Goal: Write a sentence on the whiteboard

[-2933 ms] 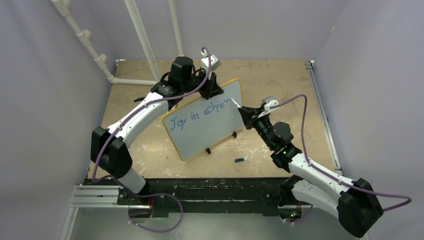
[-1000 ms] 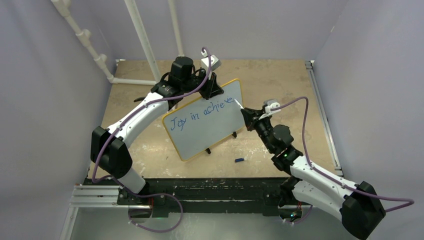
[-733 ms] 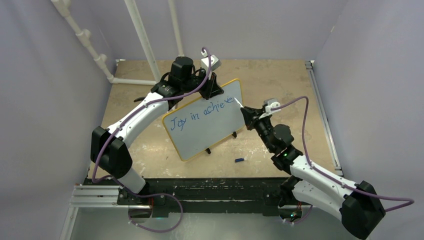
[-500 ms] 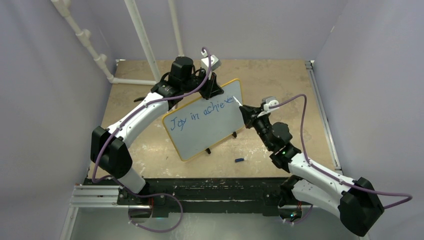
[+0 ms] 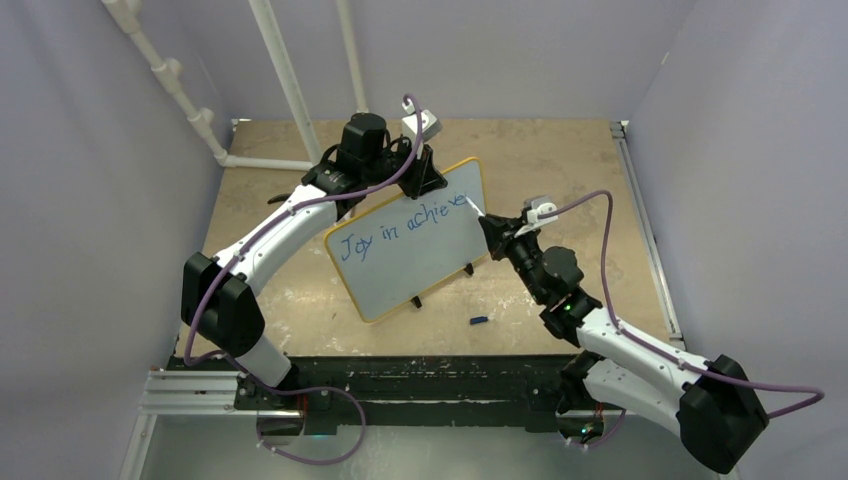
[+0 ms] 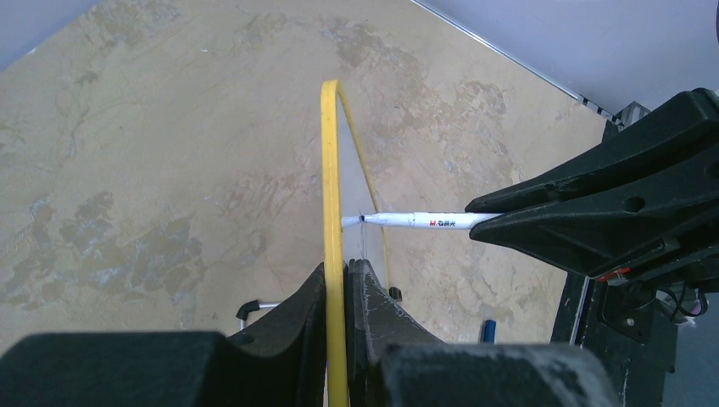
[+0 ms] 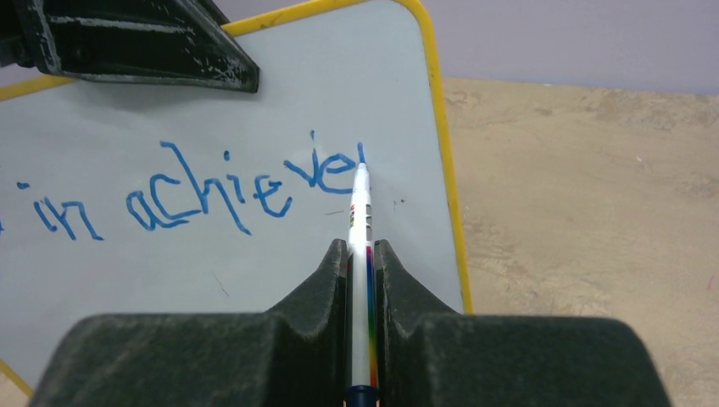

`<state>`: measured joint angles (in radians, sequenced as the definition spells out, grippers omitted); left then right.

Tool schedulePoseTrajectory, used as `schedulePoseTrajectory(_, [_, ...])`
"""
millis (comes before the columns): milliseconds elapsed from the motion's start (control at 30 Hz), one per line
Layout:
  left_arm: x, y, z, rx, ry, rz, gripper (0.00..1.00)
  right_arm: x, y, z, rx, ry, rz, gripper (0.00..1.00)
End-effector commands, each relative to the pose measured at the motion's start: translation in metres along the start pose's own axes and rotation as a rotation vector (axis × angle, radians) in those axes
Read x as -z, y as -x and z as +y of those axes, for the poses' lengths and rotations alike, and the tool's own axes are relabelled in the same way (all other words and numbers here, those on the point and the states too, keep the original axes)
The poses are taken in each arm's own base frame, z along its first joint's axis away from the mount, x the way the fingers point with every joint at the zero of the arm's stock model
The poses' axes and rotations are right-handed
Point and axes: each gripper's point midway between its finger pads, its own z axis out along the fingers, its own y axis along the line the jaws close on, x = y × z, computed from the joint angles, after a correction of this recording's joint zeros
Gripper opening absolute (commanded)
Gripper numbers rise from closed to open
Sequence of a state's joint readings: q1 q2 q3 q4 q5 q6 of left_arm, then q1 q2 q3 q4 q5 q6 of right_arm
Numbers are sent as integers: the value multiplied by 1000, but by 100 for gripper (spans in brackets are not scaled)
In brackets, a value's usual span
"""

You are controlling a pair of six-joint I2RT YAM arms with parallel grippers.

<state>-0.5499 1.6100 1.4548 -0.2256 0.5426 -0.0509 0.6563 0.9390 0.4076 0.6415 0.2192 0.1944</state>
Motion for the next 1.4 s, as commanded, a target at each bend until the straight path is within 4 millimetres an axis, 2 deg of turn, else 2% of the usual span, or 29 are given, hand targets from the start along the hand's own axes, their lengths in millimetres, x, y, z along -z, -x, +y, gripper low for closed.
schedulePoseTrajectory(0, [3, -2, 6, -27, 21, 6, 0, 4, -5, -2, -21, -11, 13, 0])
schedulePoseTrajectory(233, [3, -3, 7, -26, 21, 8, 0, 3, 0, 0, -23, -6, 2, 0])
schedulePoseTrajectory(567, [3, -2, 6, -27, 20, 7, 0, -7, 35, 4, -23, -6, -100, 0])
schedulePoseTrajectory(767, [3, -3, 6, -27, 20, 7, 0, -11, 45, 3, -19, -20, -127, 0])
schedulePoseTrajectory(967, [3, -3, 6, -27, 20, 8, 0, -13, 41, -2, -17, -53, -111, 0])
schedulePoseTrajectory(1367, [4, 0, 5, -30, 20, 2, 0, -9, 15, -7, -32, -68, -38, 0])
